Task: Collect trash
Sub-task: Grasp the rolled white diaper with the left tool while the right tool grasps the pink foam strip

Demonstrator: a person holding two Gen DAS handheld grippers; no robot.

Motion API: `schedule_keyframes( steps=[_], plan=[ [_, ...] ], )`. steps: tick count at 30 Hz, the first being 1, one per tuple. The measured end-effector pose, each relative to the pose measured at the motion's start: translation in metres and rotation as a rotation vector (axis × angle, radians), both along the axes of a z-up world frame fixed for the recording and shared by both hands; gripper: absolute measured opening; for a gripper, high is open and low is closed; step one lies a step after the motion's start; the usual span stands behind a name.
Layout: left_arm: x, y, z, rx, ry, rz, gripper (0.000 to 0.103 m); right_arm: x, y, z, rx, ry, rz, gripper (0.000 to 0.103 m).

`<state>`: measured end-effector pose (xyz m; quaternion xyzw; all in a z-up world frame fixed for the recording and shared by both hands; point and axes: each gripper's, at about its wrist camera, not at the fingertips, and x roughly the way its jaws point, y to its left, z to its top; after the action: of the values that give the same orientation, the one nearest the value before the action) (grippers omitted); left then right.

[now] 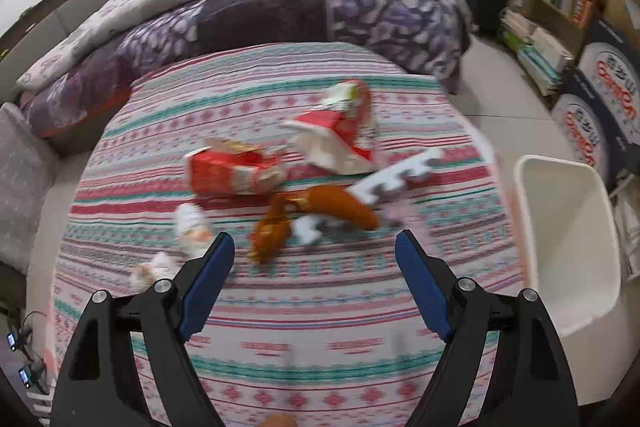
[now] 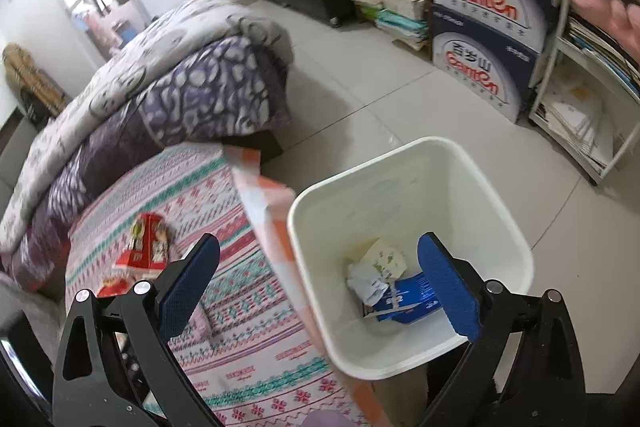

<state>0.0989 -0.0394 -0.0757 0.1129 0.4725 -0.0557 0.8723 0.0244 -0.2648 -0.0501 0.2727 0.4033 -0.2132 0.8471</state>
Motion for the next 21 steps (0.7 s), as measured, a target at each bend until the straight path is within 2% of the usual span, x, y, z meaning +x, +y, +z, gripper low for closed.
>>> schedule_keyframes(
  steps=[10,15,21],
  plan=[
    [0.026,0.061,-0.023,0.085,0.088,0.057,0.080,0.025,0.044,-0.013,-0.015,0.058,0.131,0.095],
    [0.038,0.091,-0.040,0.115,0.154,0.069,0.080,0.039,0.062,-0.032,0.031,0.128,0.219,0.095],
    [0.050,0.122,-0.057,0.084,0.232,0.080,0.080,0.050,0.084,-0.050,0.058,0.188,0.286,0.095]
  ],
)
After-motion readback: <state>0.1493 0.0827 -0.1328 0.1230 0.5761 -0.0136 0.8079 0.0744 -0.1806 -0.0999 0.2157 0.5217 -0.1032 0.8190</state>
